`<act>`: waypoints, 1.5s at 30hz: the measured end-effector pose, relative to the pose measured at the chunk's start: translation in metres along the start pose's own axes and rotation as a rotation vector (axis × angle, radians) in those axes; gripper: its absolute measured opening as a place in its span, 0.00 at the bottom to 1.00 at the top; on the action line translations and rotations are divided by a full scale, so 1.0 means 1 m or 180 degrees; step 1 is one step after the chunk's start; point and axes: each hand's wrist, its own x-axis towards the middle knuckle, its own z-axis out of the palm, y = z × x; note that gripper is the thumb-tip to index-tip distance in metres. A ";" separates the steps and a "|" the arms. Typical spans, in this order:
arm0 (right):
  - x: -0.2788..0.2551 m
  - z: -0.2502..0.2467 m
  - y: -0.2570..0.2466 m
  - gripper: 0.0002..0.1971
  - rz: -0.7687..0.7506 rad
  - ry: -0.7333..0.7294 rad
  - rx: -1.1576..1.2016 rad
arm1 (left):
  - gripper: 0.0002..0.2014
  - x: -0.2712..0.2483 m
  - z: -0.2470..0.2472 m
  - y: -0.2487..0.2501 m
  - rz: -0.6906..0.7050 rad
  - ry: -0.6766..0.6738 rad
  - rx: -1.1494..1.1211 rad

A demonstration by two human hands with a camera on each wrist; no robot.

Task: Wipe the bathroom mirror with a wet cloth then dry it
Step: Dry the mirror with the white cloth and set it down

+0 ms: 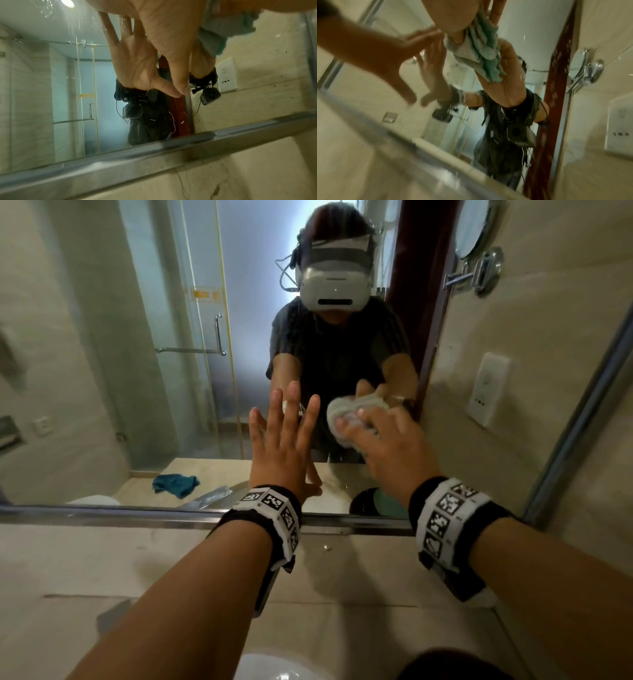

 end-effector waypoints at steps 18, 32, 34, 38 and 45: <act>-0.010 0.011 -0.004 0.22 0.0221 -0.0241 0.0060 | 0.70 -0.019 0.045 0.012 -0.0138 0.0086 -0.0226; -0.118 0.061 -0.002 0.34 -0.0642 -0.0478 -0.0099 | 0.72 -0.023 0.049 0.010 -0.0067 0.0232 -0.0076; -0.119 0.053 0.006 0.30 -0.0725 -0.0581 -0.0165 | 0.73 -0.026 0.045 0.004 0.0029 0.0246 0.0003; -0.113 0.022 0.034 0.32 -0.0877 -0.0787 -0.0258 | 0.66 -0.023 0.016 -0.008 0.0153 0.0454 0.0250; -0.022 -0.040 0.067 0.26 -0.0819 -0.0409 -0.0487 | 0.64 0.047 -0.098 0.001 0.0391 0.0712 0.0265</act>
